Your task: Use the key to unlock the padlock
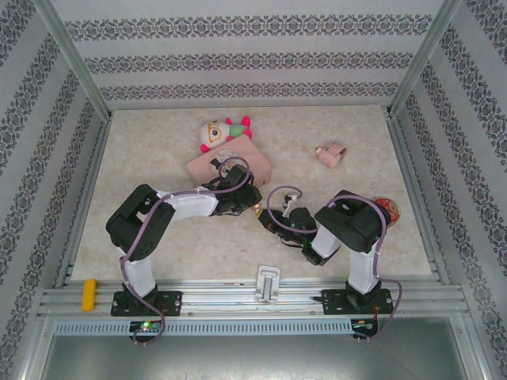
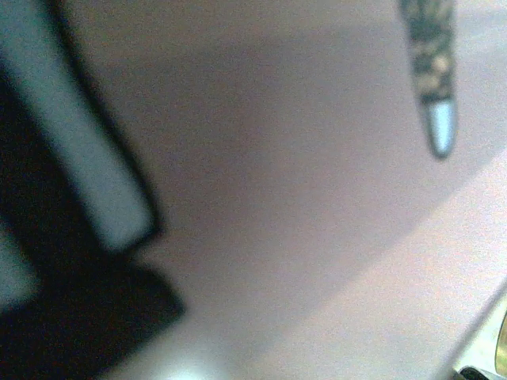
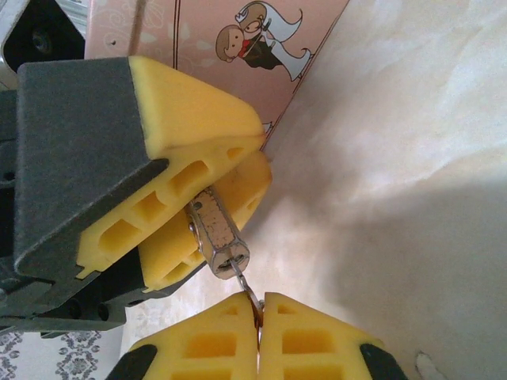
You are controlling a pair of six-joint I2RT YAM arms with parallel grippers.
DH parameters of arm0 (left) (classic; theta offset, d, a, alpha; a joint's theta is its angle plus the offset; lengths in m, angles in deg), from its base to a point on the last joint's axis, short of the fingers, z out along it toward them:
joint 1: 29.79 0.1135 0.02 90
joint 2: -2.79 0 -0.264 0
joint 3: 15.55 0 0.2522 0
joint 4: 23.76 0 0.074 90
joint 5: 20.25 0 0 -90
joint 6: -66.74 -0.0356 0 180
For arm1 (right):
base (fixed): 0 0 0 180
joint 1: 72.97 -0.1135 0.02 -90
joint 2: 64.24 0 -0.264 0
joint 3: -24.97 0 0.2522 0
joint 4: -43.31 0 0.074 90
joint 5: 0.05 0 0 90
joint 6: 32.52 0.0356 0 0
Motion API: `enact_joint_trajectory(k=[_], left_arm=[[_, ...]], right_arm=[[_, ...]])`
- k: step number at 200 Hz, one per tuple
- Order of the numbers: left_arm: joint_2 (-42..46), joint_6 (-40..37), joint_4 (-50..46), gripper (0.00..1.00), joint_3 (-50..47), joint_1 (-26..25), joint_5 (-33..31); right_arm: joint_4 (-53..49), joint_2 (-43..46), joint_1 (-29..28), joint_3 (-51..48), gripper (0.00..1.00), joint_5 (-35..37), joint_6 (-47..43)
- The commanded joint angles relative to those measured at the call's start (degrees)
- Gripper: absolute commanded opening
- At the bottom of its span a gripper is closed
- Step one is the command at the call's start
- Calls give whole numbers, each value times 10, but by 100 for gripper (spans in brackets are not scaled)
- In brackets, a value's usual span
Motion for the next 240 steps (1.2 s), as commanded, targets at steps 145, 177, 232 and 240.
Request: enact_joint_trajectory(k=[145,177,232,240], left_arm=[[-18,59,-28,3,-31,-2,106],[-18,60,-28,3,-32,-2,107],[-16,59,-30,3,-33,-2,107],[-16,59,-32,3,-33,-2,107]], right_arm=[[3,-24,6,37,0,-17,15],[3,-22,10,34,0,-20,16],[3,-19,19,40,0,-25,18],[3,-18,21,40,0,-27,18]])
